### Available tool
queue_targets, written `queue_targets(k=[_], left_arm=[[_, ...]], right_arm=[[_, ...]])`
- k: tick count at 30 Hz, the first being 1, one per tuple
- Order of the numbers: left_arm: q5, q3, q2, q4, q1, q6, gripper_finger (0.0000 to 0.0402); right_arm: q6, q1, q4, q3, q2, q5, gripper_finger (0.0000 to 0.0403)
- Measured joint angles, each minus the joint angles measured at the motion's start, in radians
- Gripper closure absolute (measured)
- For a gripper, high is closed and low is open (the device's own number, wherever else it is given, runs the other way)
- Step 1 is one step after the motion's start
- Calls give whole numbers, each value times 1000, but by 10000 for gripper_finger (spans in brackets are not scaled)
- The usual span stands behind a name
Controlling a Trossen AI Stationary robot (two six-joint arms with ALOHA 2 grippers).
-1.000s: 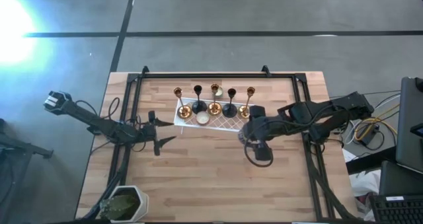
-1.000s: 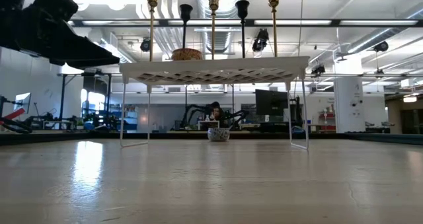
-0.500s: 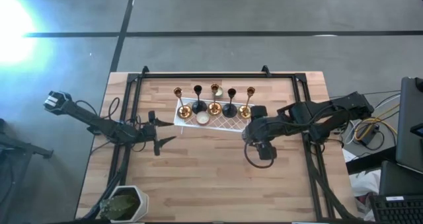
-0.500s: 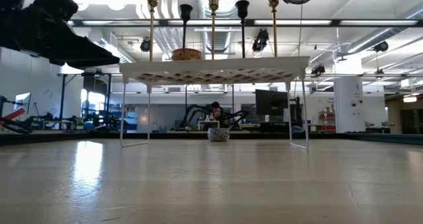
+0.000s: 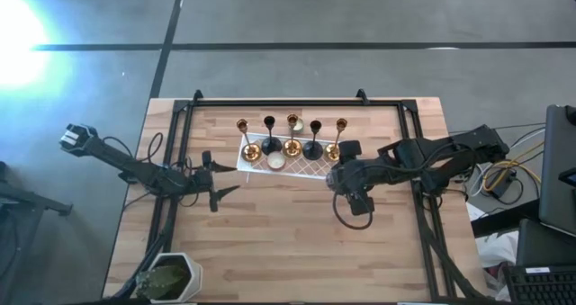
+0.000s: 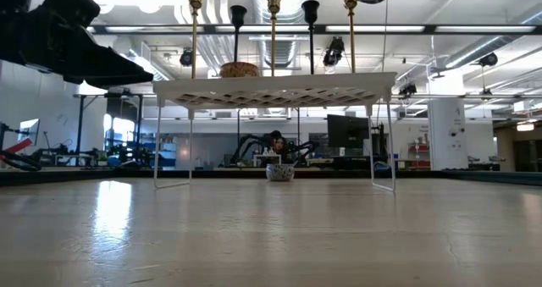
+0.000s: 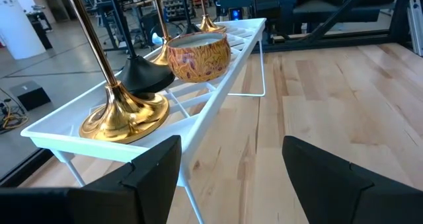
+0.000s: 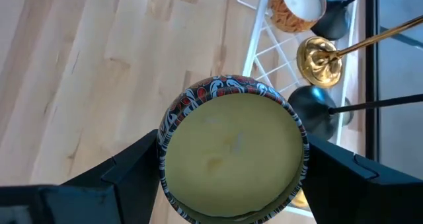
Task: Pick & Place candle stick holders
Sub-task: Put the blue scented candle on the shelf
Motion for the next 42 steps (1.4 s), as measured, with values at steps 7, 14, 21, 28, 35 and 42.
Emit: queue_targets(k=[7, 14, 21, 28, 35, 42], left_arm=[[0, 0, 0, 0, 0, 0, 133], [0, 0, 0, 0, 0, 0, 133], [0, 0, 0, 0, 0, 0, 133], [0, 0, 0, 0, 0, 0, 133], [0, 0, 0, 0, 0, 0, 133], [0, 0, 0, 0, 0, 0, 133]], right_arm=[[-66, 0, 23, 0, 2, 46, 117], [-260, 0, 38, 0, 2, 5, 117], [-586, 0, 41, 0, 3, -54, 117], [-837, -63, 13, 0, 45, -69, 117], [-981, -115, 8, 5, 87, -88, 117], [-1037, -162, -25, 29, 121, -150, 117]])
